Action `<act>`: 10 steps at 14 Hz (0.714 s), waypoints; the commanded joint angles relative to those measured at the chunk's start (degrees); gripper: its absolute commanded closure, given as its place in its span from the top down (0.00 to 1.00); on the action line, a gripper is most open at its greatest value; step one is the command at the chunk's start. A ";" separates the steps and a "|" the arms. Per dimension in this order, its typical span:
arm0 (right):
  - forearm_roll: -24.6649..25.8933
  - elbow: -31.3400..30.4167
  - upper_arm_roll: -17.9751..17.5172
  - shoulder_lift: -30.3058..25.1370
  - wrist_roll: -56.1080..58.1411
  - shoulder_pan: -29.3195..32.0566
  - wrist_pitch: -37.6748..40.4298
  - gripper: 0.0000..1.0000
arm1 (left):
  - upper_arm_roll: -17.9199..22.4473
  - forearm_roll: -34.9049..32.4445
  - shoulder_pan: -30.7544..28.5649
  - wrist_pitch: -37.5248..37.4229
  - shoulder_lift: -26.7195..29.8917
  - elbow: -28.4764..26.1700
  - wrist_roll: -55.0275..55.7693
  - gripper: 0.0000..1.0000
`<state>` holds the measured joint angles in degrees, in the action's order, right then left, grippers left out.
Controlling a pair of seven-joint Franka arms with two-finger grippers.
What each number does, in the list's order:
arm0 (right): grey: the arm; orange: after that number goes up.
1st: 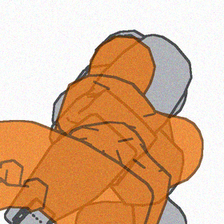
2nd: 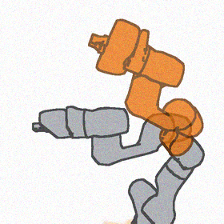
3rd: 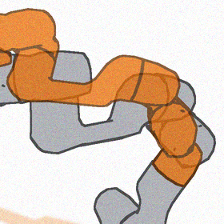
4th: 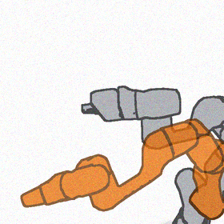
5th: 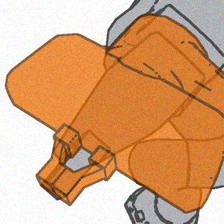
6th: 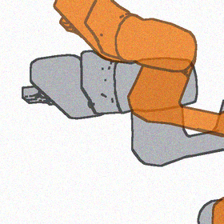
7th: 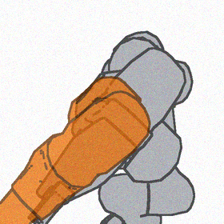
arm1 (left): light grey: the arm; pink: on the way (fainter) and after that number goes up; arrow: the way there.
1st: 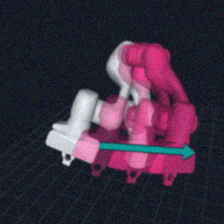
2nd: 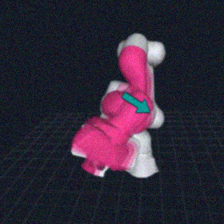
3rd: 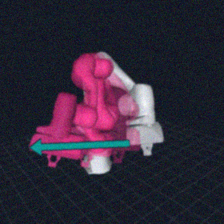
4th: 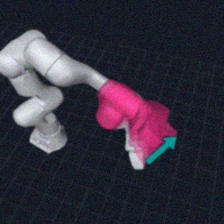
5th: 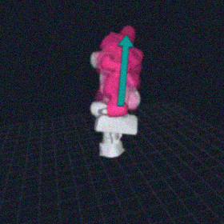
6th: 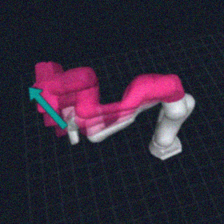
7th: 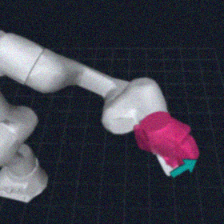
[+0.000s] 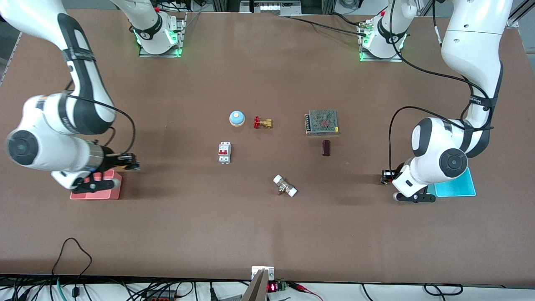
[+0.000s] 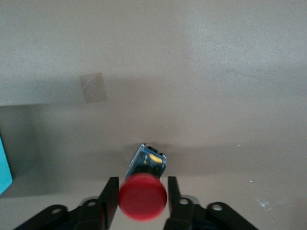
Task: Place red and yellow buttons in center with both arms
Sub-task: 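Lift the yellow button with the right gripper while the left gripper lifts the red button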
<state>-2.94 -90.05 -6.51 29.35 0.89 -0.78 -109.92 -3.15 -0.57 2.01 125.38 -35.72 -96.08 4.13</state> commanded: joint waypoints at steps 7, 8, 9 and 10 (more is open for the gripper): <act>0.04 -7.41 -0.09 0.88 -21.10 -12.92 -8.28 0.05 | 1.13 1.01 -0.60 -11.01 14.00 0.45 0.17 1.00; 0.04 -7.68 0.00 1.41 -22.32 -13.80 -8.99 0.05 | 1.22 1.01 -0.69 -12.33 15.49 0.45 0.17 1.00; 0.12 -7.68 0.00 2.28 -24.07 -14.68 -9.52 0.05 | 1.22 0.92 -1.04 -13.57 17.08 0.45 0.17 1.00; 0.13 -7.68 0.00 2.55 -25.05 -15.29 -9.78 0.05 | 1.22 1.01 -1.13 -14.97 18.57 0.45 0.17 1.00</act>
<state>-3.17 -97.16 -6.76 31.52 -21.50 -14.91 -118.49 -2.13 -0.53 1.30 112.65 -20.69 -94.22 4.18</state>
